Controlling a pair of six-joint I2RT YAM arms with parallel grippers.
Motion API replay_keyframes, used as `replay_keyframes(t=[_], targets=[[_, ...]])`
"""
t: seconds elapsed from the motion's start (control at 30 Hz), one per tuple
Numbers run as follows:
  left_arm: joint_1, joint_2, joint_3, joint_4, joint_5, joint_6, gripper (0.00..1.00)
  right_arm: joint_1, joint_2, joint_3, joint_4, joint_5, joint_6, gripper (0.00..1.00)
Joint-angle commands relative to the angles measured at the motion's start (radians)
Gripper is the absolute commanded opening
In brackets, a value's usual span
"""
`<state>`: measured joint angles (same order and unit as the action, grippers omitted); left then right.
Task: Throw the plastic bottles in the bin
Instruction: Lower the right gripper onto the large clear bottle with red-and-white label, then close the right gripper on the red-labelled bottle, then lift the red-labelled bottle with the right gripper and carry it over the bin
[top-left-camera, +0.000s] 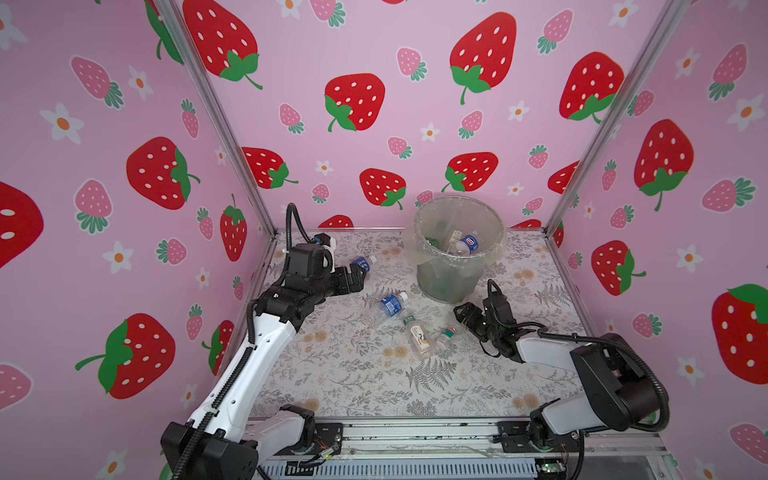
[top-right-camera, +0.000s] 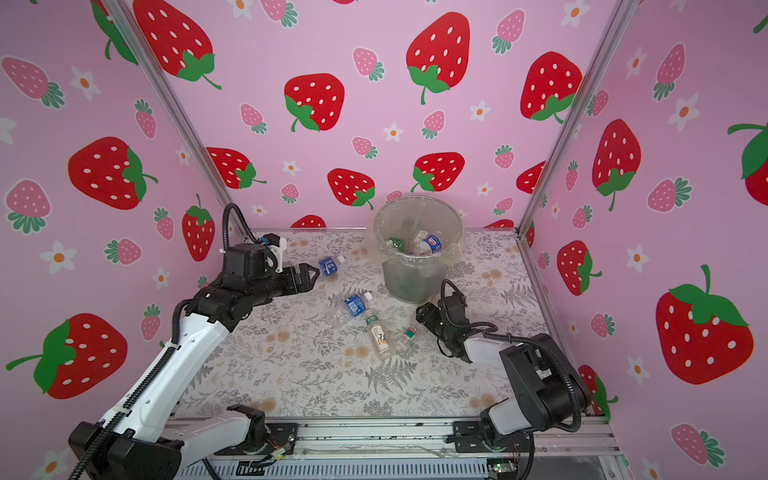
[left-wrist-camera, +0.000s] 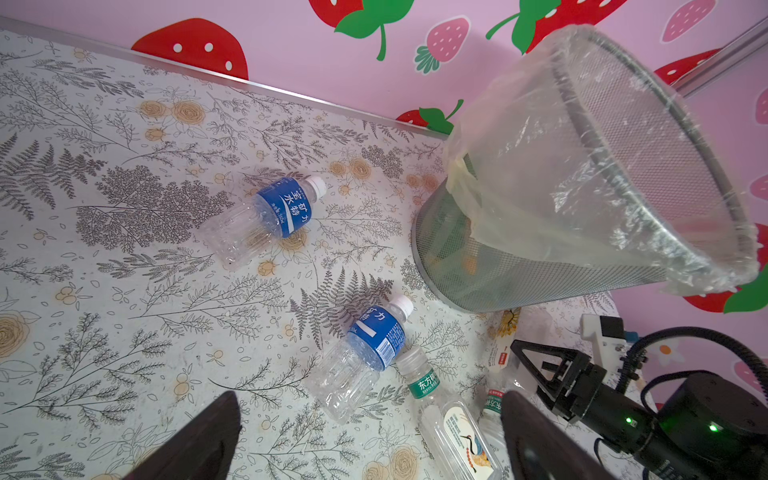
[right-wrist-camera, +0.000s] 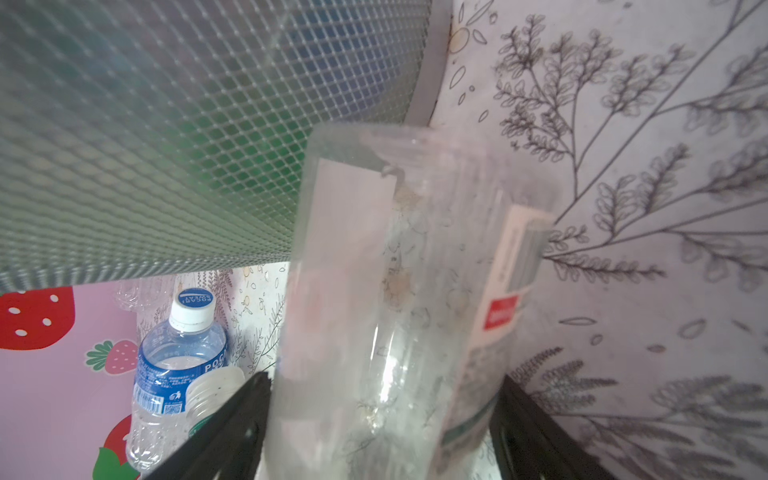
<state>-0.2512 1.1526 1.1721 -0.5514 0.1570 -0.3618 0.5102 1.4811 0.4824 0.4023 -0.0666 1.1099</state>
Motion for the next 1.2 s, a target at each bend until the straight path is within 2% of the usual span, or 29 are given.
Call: replay_keyframes(t=[0.0,0.07,0.23,0.47,0.7,1.17], targets=[[0.005,-0.017,0.0,-0.012,-0.012,0.019,0.99,0.001,0.012,0.015,0.005,0.02,0.022,0.78],[0.004,-0.019,0.0,-0.011,-0.013,0.019,0.99,0.001,0.004,0.012,0.006,0.018,0.024,0.73],[0.004,-0.021,0.0,-0.012,-0.013,0.019,0.99,0.001,-0.068,-0.024,-0.016,0.039,0.016,0.72],[0.005,-0.02,0.002,-0.011,-0.012,0.015,0.99,0.001,-0.282,-0.068,-0.17,0.117,-0.03,0.72],[0.004,-0.018,0.0,-0.014,-0.013,0.017,0.99,-0.001,-0.485,-0.112,-0.29,0.147,-0.067,0.72],[0.004,-0.008,0.003,-0.02,-0.036,0.015,0.99,-0.001,-0.851,-0.023,-0.632,0.262,-0.205,0.72]])
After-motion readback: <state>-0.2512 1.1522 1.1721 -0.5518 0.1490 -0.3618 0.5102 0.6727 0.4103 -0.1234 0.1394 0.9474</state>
